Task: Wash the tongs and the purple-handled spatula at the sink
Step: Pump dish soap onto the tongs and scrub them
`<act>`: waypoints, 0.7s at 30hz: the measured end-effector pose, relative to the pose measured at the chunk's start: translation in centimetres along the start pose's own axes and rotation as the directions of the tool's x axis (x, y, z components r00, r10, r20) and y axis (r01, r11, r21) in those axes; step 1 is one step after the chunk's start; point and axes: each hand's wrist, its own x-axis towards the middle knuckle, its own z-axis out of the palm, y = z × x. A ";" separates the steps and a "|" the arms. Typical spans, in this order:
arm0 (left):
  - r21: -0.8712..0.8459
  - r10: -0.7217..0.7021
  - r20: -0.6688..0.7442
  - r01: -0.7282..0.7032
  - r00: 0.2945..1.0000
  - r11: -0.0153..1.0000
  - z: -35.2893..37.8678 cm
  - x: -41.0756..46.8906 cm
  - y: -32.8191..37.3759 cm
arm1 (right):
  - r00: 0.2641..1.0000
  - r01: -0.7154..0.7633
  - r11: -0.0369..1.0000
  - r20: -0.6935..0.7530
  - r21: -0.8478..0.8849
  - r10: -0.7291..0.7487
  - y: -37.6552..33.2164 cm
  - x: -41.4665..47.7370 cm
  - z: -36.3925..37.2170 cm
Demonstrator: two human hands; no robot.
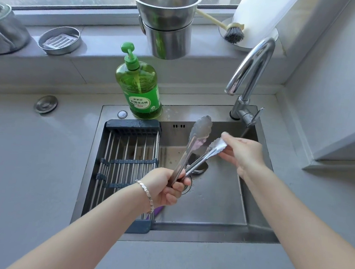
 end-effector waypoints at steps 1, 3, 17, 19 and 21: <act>0.003 0.013 -0.008 -0.013 1.000 1.000 -0.1 0.0 0.1 | 0.999 0.005 1.000 -0.039 -0.006 -0.005 0.0 0.4 -0.2; 0.017 0.044 -0.014 -0.044 0.999 0.999 -0.1 -0.4 0.3 | 0.997 0.001 1.000 -0.072 -0.025 -0.003 0.3 0.6 -0.3; 0.354 0.337 -0.050 -0.299 0.940 0.886 1.0 0.0 -0.5 | 0.991 -0.135 0.972 0.038 0.194 0.130 3.8 -3.6 2.4; 0.379 0.355 -0.049 -0.311 0.934 0.871 0.9 0.0 -0.6 | 0.993 -0.117 0.979 0.052 0.170 0.110 4.1 -3.8 2.4; 0.389 0.372 -0.048 -0.326 0.927 0.862 1.0 0.0 -0.6 | 0.996 -0.083 0.992 0.047 0.100 0.079 4.3 -4.0 2.6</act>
